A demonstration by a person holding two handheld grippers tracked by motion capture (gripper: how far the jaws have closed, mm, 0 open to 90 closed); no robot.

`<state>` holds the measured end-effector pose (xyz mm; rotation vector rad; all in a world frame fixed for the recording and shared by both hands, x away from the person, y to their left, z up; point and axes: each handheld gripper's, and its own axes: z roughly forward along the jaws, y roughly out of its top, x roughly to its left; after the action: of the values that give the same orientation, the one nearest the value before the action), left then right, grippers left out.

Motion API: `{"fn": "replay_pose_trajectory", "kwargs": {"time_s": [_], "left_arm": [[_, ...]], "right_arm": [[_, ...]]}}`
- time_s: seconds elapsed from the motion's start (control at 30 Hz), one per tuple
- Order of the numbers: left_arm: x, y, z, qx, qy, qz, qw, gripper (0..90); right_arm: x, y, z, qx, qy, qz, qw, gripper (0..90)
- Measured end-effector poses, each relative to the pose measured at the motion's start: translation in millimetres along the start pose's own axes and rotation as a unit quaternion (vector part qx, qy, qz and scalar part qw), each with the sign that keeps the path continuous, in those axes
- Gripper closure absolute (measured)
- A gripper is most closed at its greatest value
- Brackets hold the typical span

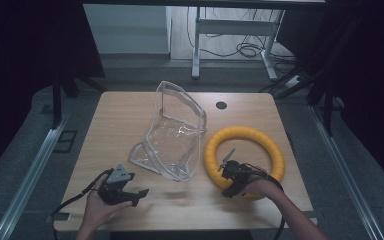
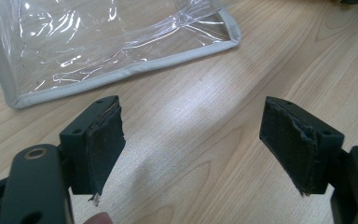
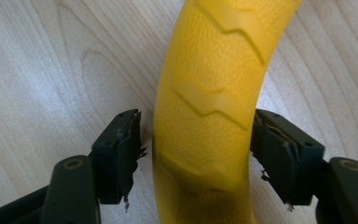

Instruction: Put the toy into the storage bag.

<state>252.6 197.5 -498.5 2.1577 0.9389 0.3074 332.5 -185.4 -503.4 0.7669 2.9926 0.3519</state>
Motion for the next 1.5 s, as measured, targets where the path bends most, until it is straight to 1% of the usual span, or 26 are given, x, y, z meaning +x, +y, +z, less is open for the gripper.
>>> {"fn": "replay_pose_trajectory", "kwargs": {"time_s": [0.03,0.07,0.1,0.13,0.17,0.2,0.23,0.33,0.43,0.57,0.6,0.7,0.73,0.77,0.83,1.0,1.07,1.17,1.2,1.23,1.27,1.33,1.37,1.43,1.47,1.5], "left_arm": [[0.0,0.0,-0.1,-0.001,0.000,0.000,1.0000,21.6],[0.2,0.1,-0.6,-0.001,0.001,-0.001,1.0000,21.6],[0.2,0.1,-0.6,-0.001,0.001,-0.001,1.0000,21.6],[0.2,0.1,-0.7,-0.002,0.001,-0.001,1.0000,21.6],[0.2,0.1,-0.7,-0.002,0.001,-0.001,1.0000,21.6],[0.2,0.1,-0.6,-0.002,0.001,-0.001,1.0000,21.6],[0.1,0.0,-0.4,-0.001,0.001,0.000,1.0000,21.6],[0.1,0.0,-0.7,-0.002,0.001,0.000,1.0000,21.6],[0.6,0.0,-1.3,-0.003,0.003,0.000,1.0000,21.5],[0.3,0.1,-0.9,-0.002,0.003,0.000,1.0000,21.5],[0.3,0.1,-0.9,-0.002,0.003,0.000,1.0000,21.5],[0.5,0.2,-2.0,-0.004,0.003,-0.001,1.0000,21.5],[0.7,0.2,-2.5,-0.006,0.004,-0.001,1.0000,21.5],[0.7,0.2,-2.5,-0.006,0.004,-0.001,1.0000,21.6],[0.6,0.2,-1.9,-0.004,0.004,-0.001,1.0000,21.6],[0.7,0.2,-2.0,-0.005,0.004,-0.001,1.0000,21.6],[0.8,0.2,-2.4,-0.006,0.004,-0.001,1.0000,21.6],[0.8,0.2,-2.2,-0.005,0.006,0.000,1.0000,21.6],[0.8,0.2,-2.1,-0.004,0.006,0.000,1.0000,21.6],[0.7,0.2,-2.1,-0.004,0.006,0.000,1.0000,21.6],[0.9,0.2,-2.2,-0.005,0.006,0.000,1.0000,21.5],[0.9,0.2,-2.3,-0.005,0.006,0.000,1.0000,21.5],[1.0,0.2,-2.4,-0.006,0.006,0.000,1.0000,21.5],[1.0,0.2,-2.5,-0.006,0.006,0.000,1.0000,21.5],[1.0,0.2,-2.5,-0.006,0.006,0.000,1.0000,21.6],[1.0,0.2,-2.5,-0.005,0.006,-0.001,1.0000,21.5]], "right_arm": [[0.0,0.0,0.0,0.000,0.000,0.000,1.0000,35.6],[0.0,0.8,-0.2,0.000,-0.005,0.000,1.0000,40.2],[0.0,0.8,-0.2,0.000,-0.005,0.000,1.0000,40.2],[-0.9,1.2,-1.5,0.001,-0.007,-0.004,1.0000,49.1],[-0.9,1.2,-1.5,0.001,-0.007,-0.004,1.0000,49.1],[-1.1,1.4,-2.0,-0.001,0.003,-0.005,1.0000,50.0],[-0.3,3.1,-2.2,0.008,-0.001,-0.004,1.0000,50.7],[-1.5,3.6,-2.3,0.010,0.003,-0.005,0.9999,51.0],[-4.1,1.7,-6.2,-0.003,0.013,0.001,0.9999,51.3],[-10.6,-0.8,-22.5,-0.040,0.030,0.016,0.9986,51.4],[-10.6,-0.8,-22.5,-0.040,0.030,0.016,0.9986,51.4],[-15.8,-3.5,-36.1,-0.076,0.039,0.034,0.9958,51.5],[-18.6,-5.9,-43.3,-0.097,0.043,0.041,0.9935,51.5],[-18.6,-5.9,-43.3,-0.097,0.043,0.041,0.9935,51.5],[-21.0,-9.1,-51.5,-0.120,0.044,0.050,0.9905,51.5],[-23.2,-13.5,-61.7,-0.140,0.042,0.056,0.9876,51.6],[-23.7,-14.0,-63.0,-0.143,0.042,0.057,0.9872,51.6],[-25.9,-16.6,-67.6,-0.156,0.043,0.060,0.9849,51.6],[-27.0,-18.0,-70.8,-0.164,0.040,0.063,0.9835,51.6],[-27.0,-18.0,-70.8,-0.164,0.040,0.063,0.9835,51.6],[-27.8,-19.4,-75.1,-0.177,0.033,0.067,0.9814,51.6],[-27.9,-19.9,-77.0,-0.180,0.031,0.067,0.9810,51.6],[-28.3,-20.8,-81.6,-0.187,0.025,0.066,0.9799,51.6],[-29.3,-21.7,-85.9,-0.195,0.025,0.066,0.9782,51.7],[-29.3,-21.7,-85.9,-0.195,0.025,0.066,0.9782,51.7],[-30.8,-22.4,-91.2,-0.209,0.020,0.066,0.9756,51.7]]}}
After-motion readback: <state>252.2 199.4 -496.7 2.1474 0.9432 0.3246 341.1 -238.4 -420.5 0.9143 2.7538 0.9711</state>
